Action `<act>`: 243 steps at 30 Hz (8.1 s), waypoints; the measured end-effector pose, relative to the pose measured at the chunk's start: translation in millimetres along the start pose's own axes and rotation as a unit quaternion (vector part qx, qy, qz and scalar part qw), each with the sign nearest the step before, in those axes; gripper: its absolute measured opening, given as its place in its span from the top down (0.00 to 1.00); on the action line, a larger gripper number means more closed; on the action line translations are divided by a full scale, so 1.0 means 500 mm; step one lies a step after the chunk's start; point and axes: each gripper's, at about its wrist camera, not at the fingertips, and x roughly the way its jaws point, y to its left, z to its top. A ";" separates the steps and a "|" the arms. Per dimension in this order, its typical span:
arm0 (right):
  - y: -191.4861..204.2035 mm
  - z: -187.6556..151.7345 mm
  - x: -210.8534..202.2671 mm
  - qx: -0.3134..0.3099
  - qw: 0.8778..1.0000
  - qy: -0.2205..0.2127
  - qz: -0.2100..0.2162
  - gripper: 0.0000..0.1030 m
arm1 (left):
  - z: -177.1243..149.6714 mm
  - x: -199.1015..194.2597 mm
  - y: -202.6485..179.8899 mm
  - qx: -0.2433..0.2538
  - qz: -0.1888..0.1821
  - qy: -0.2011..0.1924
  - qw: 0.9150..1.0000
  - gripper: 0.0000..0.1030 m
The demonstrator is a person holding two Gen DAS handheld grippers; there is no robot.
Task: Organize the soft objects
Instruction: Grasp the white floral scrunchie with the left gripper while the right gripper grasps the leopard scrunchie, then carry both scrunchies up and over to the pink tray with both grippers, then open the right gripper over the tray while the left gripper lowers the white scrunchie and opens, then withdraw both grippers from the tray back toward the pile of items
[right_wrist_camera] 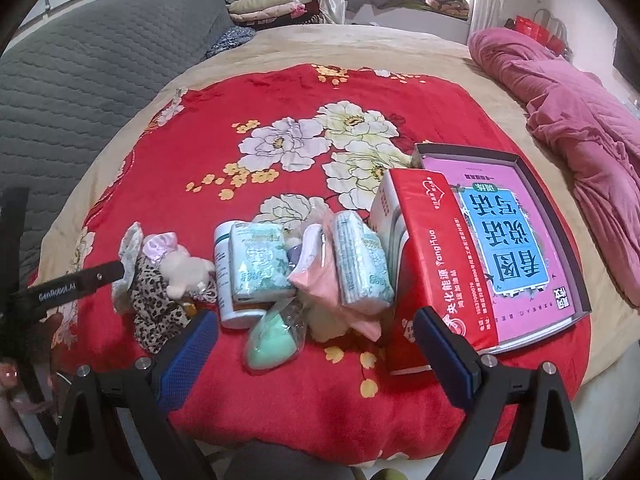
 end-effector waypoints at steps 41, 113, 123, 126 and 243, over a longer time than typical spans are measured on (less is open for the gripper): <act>0.368 -0.090 0.195 -0.160 0.987 0.001 -0.030 0.52 | 0.047 0.086 0.080 -0.048 -0.130 0.044 0.989 0.85; -0.508 -0.027 -0.148 0.158 0.984 -0.065 -0.053 0.89 | -0.090 -0.108 -0.728 0.231 -0.217 0.014 0.948 0.89; -0.591 -0.030 -0.055 0.159 0.985 -0.014 -0.058 0.89 | -0.126 0.002 -0.843 0.269 -0.195 0.057 0.942 0.89; -0.605 -0.027 -0.028 0.157 0.986 0.001 -0.061 0.89 | -0.127 0.028 -0.858 0.274 -0.188 0.066 0.941 0.89; -0.271 0.053 -0.211 0.068 0.989 -0.091 -0.091 0.37 | -0.046 -0.214 -0.446 0.222 -0.125 -0.061 0.965 0.29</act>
